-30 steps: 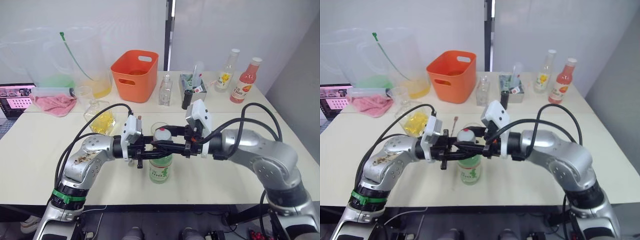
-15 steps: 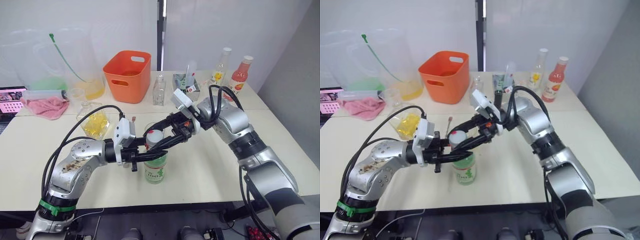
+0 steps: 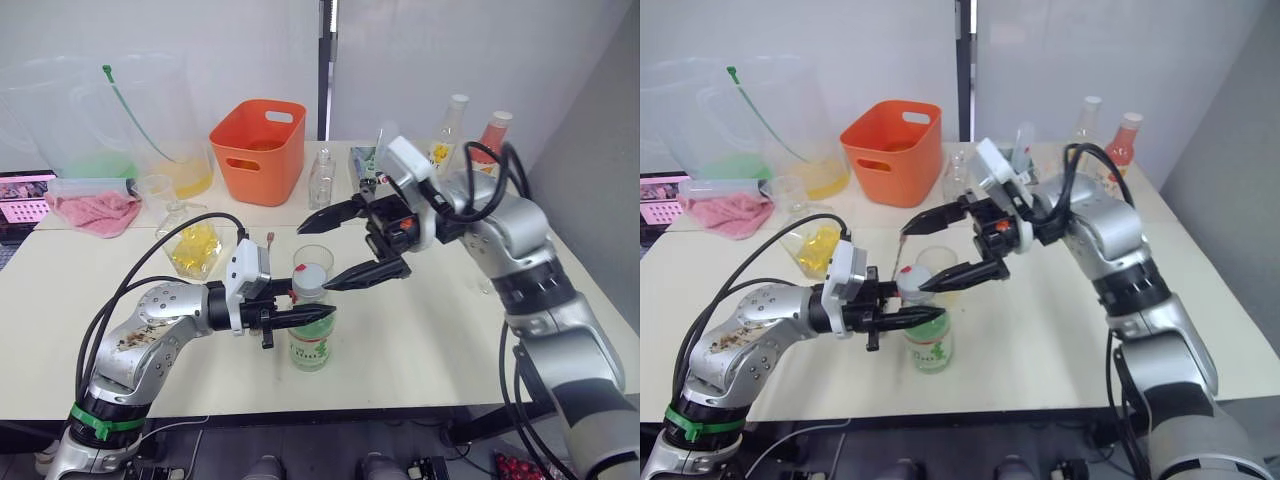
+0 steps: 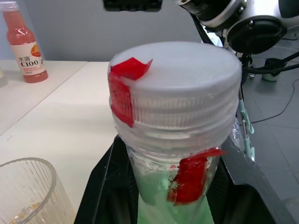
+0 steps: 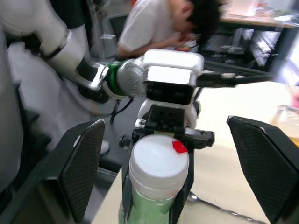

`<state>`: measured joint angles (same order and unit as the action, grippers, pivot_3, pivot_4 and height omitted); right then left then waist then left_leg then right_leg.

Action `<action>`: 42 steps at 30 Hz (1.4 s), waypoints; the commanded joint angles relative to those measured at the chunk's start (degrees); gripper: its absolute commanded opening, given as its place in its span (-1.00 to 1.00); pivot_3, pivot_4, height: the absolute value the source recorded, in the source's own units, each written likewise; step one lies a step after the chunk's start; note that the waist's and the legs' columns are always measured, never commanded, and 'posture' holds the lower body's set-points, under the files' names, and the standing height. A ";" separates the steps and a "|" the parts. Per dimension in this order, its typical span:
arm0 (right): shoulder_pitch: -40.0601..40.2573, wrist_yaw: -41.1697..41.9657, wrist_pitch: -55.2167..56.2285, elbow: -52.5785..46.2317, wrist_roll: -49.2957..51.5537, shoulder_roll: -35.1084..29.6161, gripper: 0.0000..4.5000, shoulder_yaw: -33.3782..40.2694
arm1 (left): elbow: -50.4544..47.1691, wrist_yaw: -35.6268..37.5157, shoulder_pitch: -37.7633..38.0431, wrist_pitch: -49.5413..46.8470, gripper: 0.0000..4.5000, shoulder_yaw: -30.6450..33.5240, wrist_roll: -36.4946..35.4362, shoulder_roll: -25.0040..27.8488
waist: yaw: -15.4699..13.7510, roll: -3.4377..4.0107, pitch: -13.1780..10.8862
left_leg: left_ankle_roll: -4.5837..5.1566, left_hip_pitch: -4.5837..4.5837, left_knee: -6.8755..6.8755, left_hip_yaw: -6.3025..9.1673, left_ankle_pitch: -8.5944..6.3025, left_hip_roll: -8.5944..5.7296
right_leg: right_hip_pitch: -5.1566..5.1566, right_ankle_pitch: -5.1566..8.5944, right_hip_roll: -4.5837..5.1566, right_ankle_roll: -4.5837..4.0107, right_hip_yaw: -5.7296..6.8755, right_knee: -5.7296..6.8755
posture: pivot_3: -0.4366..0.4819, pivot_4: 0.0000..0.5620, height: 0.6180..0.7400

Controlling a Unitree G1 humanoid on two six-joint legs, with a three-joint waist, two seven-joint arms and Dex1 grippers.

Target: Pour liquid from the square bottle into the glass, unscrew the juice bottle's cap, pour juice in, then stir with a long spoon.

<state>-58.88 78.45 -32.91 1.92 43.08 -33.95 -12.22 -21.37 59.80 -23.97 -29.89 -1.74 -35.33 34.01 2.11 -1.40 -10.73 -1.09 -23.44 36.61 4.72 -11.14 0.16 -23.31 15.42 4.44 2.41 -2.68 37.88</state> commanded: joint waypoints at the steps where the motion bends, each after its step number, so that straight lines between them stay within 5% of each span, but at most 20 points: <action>1: 7.17 -13.95 -7.59 -14.28 2.94 -1.96 0.99 7.63 | 1.44 1.61 -0.95 1.41 -0.39 -0.99 -0.44 -0.85 | -0.30 0.00 0.00 | 0.00 0.00 0.00 0.00 0.00 0.00 | 0.01 0.00 0.00 0.00 0.00 0.00 | -0.05 -0.47 1.00; 9: 18.14 -45.33 -25.97 -36.60 15.26 0.90 0.99 15.77 | 6.29 2.49 -3.14 2.89 -0.39 -3.91 1.05 -4.70 | -1.26 0.00 0.01 | 0.00 0.00 0.02 -0.04 0.00 -0.04 | 0.11 0.01 0.02 0.01 -0.03 -0.17 | -0.05 -0.47 1.00; 18: 17.15 -58.60 -33.07 -38.20 17.71 0.81 0.99 14.21 | 9.56 4.04 -4.51 4.56 -0.39 -5.86 2.21 -7.65 | -1.92 0.00 0.01 | 0.01 0.00 0.07 -0.03 0.01 -0.09 | 0.24 0.01 0.04 0.04 -0.02 -0.33 | -0.05 -0.47 1.00; 26: 16.53 -60.45 -33.59 -37.90 17.86 1.14 0.99 12.66 | 9.97 4.18 -4.67 4.92 -0.39 -5.78 2.86 -8.01 | -1.85 0.00 0.02 | 0.01 -0.01 0.07 -0.03 0.01 -0.09 | 0.24 0.02 0.04 0.04 -0.03 -0.34 | -0.05 -0.47 1.00; 35: 16.06 -56.54 -32.35 -36.37 17.86 1.13 -0.23 11.89 | 8.65 3.57 -3.76 5.34 -0.39 -4.91 3.35 -6.93 | -1.77 0.00 0.02 | 0.01 0.00 0.07 -0.02 0.01 -0.08 | 0.24 0.02 0.03 0.04 -0.03 -0.33 | -0.05 -0.47 1.00; 42: 11.80 -37.56 -23.67 -28.46 7.89 -3.33 -0.24 2.81 | 6.15 1.90 -3.09 4.45 -0.39 -3.38 2.38 -5.65 | -1.24 0.00 0.02 | 0.02 0.05 0.07 -0.03 0.01 -0.05 | 0.25 0.02 -0.01 0.04 -0.02 -0.33 | -0.05 -0.47 1.00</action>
<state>-46.33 36.31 -59.32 -27.24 53.59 -36.80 -7.19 -13.56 62.02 -27.19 -24.60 -4.75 -32.90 27.80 0.87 -1.39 -10.71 -1.07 -23.38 36.68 4.69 -11.14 0.13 -23.06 15.44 4.42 2.46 -2.70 37.56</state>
